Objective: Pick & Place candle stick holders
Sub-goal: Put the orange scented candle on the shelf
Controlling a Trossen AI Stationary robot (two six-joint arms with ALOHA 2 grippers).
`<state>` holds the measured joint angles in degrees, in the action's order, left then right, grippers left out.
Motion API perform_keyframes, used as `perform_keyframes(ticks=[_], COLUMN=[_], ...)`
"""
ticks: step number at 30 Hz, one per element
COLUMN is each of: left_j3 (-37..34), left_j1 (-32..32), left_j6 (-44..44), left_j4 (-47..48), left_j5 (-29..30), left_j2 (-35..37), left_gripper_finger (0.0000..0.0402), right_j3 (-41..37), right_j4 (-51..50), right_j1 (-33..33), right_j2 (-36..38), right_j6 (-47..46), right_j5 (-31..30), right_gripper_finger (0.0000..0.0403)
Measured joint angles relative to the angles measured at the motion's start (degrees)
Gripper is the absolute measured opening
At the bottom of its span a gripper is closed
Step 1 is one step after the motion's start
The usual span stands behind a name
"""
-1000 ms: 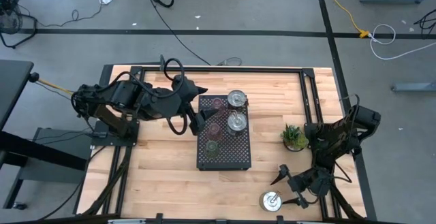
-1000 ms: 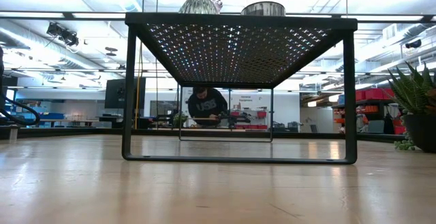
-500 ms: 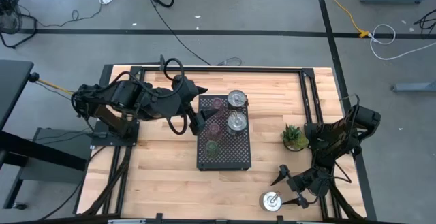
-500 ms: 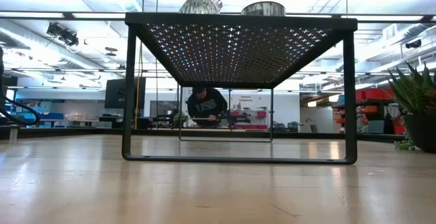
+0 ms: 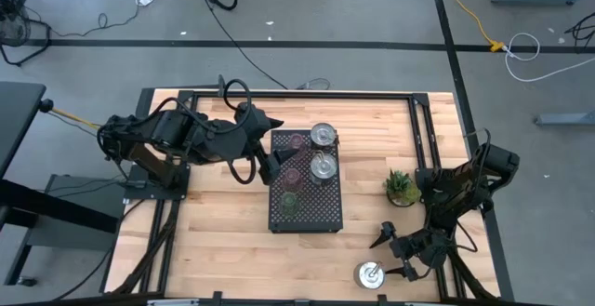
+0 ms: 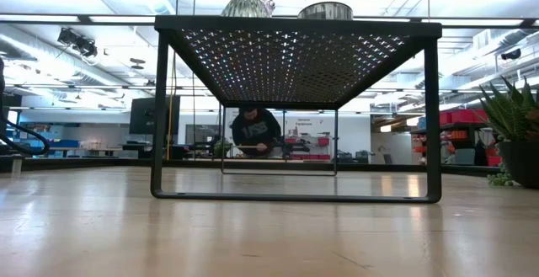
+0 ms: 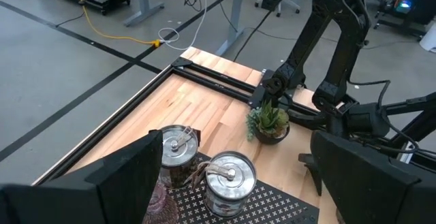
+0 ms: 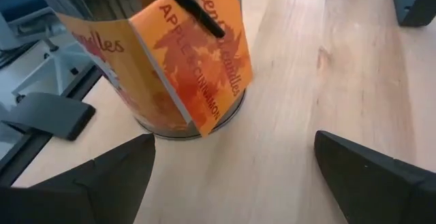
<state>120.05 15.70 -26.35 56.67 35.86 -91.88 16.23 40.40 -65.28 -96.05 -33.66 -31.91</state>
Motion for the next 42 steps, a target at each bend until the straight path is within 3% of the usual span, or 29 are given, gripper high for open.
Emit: perform_keyframes(ticks=[4, 8, 13, 32, 42], left_j3=[0.0, 0.0, 0.0, 0.0, 0.0], left_j1=[0.0, 0.01, 0.0, 0.0, 0.01], left_j6=[0.02, 0.02, 0.04, 0.03, 0.02], left_j4=[-0.82, -0.77, -0.74, -1.3, -2.16], left_j5=[0.0, -0.01, -0.01, 0.0, -0.61], left_j2=[0.0, 0.0, -0.01, -0.02, -0.01], left_gripper_finger=[0.0374, 0.0374, 0.0374, 0.0374, 0.0374], right_j3=[0.0, 0.0, -0.02, -0.02, -0.02], right_j4=[1.54, 4.04, 2.08, 2.42, 4.93], right_j1=[0.0, 0.0, 0.43, 0.46, 0.41], right_j2=[0.0, 0.0, 0.0, 0.07, 0.04], right_j6=[0.11, 2.69, -1.1, 0.32, 1.48], right_j5=[0.19, 5.11, 3.12, 6.99, 11.93], right_gripper_finger=[0.04, 0.04, 0.04, 0.04, 0.04])
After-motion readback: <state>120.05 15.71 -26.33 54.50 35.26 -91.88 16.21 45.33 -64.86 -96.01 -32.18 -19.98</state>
